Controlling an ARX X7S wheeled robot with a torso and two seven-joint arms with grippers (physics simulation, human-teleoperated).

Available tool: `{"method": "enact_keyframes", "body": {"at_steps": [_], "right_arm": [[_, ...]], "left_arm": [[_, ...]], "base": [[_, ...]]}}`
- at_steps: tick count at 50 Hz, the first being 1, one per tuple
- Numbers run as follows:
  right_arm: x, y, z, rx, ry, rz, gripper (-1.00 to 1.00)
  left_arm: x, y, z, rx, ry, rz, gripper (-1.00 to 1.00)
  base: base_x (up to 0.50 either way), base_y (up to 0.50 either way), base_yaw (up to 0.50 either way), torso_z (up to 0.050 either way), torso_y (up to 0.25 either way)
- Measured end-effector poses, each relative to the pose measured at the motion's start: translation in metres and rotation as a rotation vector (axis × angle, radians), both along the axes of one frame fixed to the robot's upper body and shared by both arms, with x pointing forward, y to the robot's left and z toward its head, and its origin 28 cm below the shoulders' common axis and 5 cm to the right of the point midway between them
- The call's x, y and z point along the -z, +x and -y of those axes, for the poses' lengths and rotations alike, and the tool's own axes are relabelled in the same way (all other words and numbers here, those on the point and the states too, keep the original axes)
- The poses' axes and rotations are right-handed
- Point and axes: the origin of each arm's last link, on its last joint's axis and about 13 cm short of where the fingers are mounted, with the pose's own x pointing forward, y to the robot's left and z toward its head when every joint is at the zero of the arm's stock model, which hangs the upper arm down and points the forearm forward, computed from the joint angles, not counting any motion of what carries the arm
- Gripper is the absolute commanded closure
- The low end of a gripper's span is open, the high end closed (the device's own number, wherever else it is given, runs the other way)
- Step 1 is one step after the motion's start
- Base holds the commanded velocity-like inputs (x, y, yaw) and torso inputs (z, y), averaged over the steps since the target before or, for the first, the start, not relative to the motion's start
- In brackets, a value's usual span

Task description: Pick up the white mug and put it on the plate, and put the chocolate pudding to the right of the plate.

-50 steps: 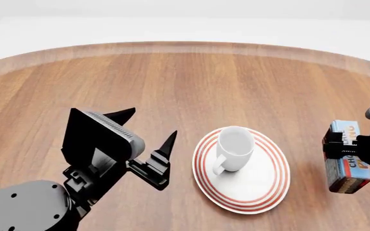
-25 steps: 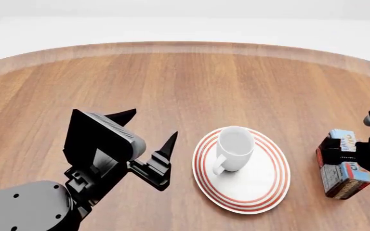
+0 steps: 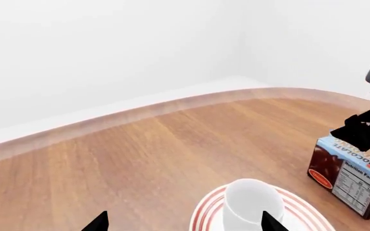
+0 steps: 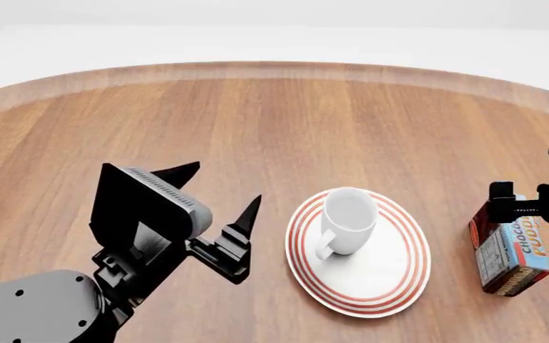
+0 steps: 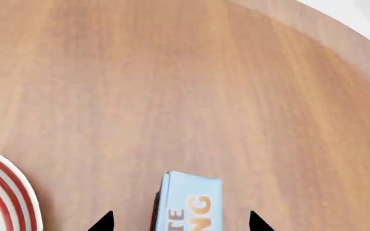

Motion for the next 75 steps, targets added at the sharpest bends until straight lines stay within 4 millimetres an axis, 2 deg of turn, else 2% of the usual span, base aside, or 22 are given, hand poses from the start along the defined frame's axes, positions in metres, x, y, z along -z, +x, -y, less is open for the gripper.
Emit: {"method": "enact_keyframes", "body": {"at_steps": [13,20,35,51,66,75], "right_arm": [[-0.039,0.000,-0.010,-0.073,-0.055,0.120,-1.00],[-0.053,-0.004,-0.017,-0.119,-0.080,0.211,-1.00],[-0.079,-0.032,-0.034,-0.216,-0.175,0.399,-1.00],[-0.095,-0.073,-0.065,-0.300,-0.273,0.604,-1.00],[-0.101,-0.109,-0.100,-0.391,-0.273,0.814,-1.00],[-0.092,-0.122,-0.123,-0.400,-0.198,0.961,-1.00]], "left_arm": [[0.000,-0.001,-0.001,-0.001,-0.003,0.003,-1.00],[-0.002,-0.002,-0.001,-0.001,-0.005,0.007,-1.00],[-0.006,-0.006,-0.004,-0.015,-0.012,0.019,-1.00],[-0.019,-0.018,-0.010,-0.063,-0.009,0.086,-1.00],[-0.032,-0.034,-0.018,-0.156,-0.011,0.205,-1.00],[-0.035,-0.044,-0.024,-0.287,-0.047,0.291,-1.00]], "base": [[0.00,0.00,0.00,0.000,0.000],[0.00,0.00,0.00,0.000,0.000],[0.00,0.00,0.00,0.000,0.000],[0.00,0.00,0.00,0.000,0.000],[0.00,0.00,0.00,0.000,0.000],[0.00,0.00,0.00,0.000,0.000]]}}
